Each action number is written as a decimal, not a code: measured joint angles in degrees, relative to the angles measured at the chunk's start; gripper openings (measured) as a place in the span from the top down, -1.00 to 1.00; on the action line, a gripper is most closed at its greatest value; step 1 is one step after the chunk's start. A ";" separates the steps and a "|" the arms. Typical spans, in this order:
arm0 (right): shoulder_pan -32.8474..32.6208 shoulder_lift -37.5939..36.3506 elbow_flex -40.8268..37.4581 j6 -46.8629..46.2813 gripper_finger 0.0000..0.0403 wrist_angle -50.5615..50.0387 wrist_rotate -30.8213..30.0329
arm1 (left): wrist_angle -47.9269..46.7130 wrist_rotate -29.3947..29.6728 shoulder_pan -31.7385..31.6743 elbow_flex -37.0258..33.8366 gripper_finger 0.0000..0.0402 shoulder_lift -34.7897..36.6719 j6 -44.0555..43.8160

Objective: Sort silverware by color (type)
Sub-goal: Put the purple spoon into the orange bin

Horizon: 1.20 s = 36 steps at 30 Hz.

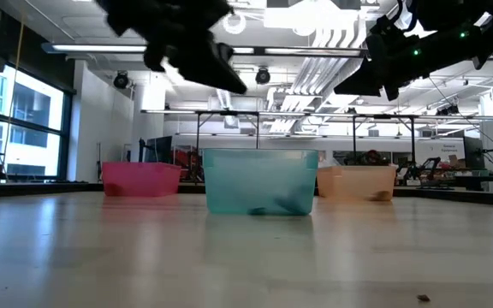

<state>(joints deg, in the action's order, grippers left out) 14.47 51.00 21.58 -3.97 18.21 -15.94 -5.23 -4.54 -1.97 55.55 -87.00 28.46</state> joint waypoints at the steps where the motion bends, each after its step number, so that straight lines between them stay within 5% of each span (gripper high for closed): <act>1: -0.01 0.00 0.00 -0.25 0.99 -0.02 -0.02 | 3.16 0.00 0.18 -2.72 1.00 1.88 -2.15; 14: -2.66 0.00 0.11 -6.26 0.99 -1.89 -0.27 | 38.50 3.31 2.92 -32.29 1.00 15.92 -20.70; 22: -11.94 0.00 0.12 -12.21 0.99 -9.65 -5.33 | 43.44 4.40 3.32 -37.26 1.00 16.98 -22.46; 36: -31.16 6.48 12.84 -35.46 0.99 -42.22 -11.83 | 44.17 4.40 3.45 -37.38 1.00 16.98 -23.90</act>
<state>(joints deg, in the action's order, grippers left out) -16.70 57.49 34.43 -39.43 -24.01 -27.77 38.94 -0.14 1.48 18.17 -70.02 4.56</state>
